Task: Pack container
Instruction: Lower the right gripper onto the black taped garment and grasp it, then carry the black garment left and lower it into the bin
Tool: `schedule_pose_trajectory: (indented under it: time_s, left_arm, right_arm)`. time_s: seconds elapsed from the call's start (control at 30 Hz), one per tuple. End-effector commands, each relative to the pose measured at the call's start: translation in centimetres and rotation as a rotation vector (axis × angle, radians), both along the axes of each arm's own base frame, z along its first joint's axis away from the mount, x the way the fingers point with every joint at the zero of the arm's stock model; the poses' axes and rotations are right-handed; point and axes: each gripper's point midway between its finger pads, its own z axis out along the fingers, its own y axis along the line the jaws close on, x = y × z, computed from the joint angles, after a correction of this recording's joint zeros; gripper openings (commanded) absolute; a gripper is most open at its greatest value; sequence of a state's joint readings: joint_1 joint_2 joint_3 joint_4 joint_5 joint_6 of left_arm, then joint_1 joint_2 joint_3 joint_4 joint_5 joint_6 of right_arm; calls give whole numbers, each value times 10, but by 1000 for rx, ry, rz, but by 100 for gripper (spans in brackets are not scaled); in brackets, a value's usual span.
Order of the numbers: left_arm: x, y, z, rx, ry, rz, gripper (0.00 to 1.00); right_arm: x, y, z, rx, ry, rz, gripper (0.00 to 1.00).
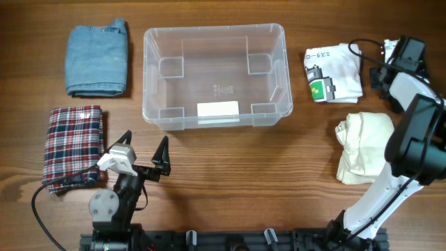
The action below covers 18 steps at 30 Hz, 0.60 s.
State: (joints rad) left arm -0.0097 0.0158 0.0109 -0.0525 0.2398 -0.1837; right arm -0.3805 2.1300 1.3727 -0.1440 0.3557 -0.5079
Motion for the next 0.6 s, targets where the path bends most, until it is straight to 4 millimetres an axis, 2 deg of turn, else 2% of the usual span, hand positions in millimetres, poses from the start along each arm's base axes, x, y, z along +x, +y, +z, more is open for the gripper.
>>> schedule_pose_trajectory:
  time_s: [0.0,0.1,0.17,0.23,0.3,0.33,0.43,0.5,0.53,0.57]
  left_arm:
    - [1,3,-2,20,-1,13,100]
    - [1,3,-2,20,-1,13,100]
    - [1,3,-2,20,-1,13,100]
    - [1,3,-2,20,-1,13,100]
    - [1,3,-2,20,-1,13,100]
    - [1,3,-2,20,-1,13,100]
    - [1,3,-2,20,-1,13,100]
    - [1,3,-2,20,-1,13,100]
    - [1,3,-2,20,-1,13,100]
    - [1,3,-2,20,-1,13,100]
  right_arm:
    - [-2,-5,-13,56,9,24,100]
    - [-3,-5,-14,63,9,25,99]
    - [-3,-1,-16,88,11,41,95]
    - [-3,0,-17,93,15,42,82]
    - [-4,0,-18,95,18,37,64]
    - [-7,-4,-17,88,11,-5,59]
    - [-15,-16,-12,49,-1,-106,55]
    - [-15,-17,-4,42,-17,-120,48]
    - [-14,-18,5,46,-47,-139,41]
    - [-13,-18,13,50,-72,-154,31]
